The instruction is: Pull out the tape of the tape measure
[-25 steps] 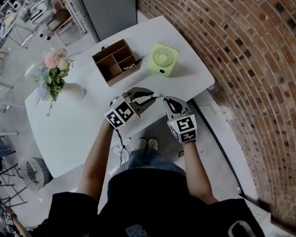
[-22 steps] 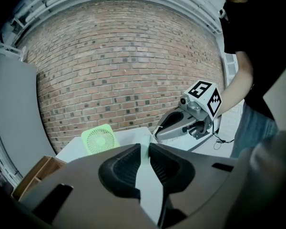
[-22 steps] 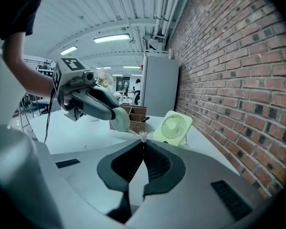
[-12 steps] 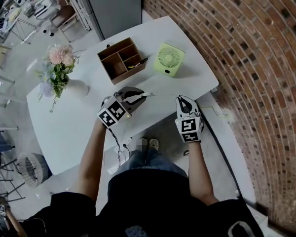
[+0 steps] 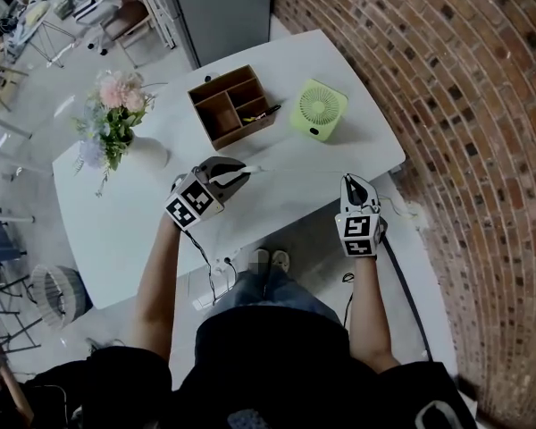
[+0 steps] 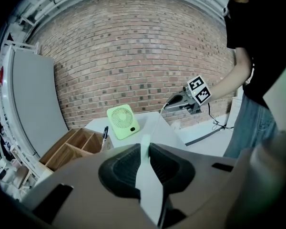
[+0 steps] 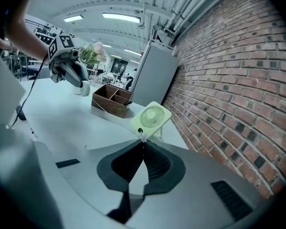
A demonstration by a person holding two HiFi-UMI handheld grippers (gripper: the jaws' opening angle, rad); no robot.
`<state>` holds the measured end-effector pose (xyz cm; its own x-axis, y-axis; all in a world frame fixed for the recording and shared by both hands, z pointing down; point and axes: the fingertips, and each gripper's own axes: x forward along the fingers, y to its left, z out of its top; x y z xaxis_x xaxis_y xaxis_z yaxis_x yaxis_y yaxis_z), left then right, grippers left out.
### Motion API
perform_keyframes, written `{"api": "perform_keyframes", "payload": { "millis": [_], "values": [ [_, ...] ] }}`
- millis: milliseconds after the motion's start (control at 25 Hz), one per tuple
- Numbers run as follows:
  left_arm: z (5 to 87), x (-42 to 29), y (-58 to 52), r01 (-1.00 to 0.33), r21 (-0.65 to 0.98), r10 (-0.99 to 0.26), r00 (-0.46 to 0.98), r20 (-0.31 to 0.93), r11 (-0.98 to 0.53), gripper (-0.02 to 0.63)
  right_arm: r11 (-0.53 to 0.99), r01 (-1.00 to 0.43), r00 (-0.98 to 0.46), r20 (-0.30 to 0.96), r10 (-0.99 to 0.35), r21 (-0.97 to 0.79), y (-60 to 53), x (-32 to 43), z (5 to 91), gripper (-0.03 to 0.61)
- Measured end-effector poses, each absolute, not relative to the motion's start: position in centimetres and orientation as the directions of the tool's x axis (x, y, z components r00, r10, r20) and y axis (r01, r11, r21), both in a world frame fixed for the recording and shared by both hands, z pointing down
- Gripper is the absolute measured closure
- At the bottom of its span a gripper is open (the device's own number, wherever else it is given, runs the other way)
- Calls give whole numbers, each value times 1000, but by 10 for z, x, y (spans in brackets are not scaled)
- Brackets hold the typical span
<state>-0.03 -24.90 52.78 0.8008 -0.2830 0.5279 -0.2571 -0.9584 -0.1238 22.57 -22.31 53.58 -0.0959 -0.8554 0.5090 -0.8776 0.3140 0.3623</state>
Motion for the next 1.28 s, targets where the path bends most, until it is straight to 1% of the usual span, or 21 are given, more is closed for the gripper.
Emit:
{"api": "perform_keyframes", "payload": {
  "millis": [280,440,760,960,1280],
  "values": [
    [530,-25,-257,-293,-120,-310,783,539,-949,541,287,-877,-53,515,-856,387,-224,248,537,574],
    [531,-24,-259,-289,-128,-311,778,546,-949,540,278,-880,-49,511,-858,384,-226,247,536,574],
    [541,-4,-258,-262,-126,-287,780,556,-957,540,351,-871,-142,507,-850,344,-235,208,542,574],
    [553,-6,-259,-262,-126,-285,759,586,-957,540,360,-880,-166,508,-845,310,-243,198,546,572],
    [589,-11,-270,-305,-114,-306,711,633,-945,540,403,-871,-181,578,-795,282,-265,200,590,571]
  ]
}}
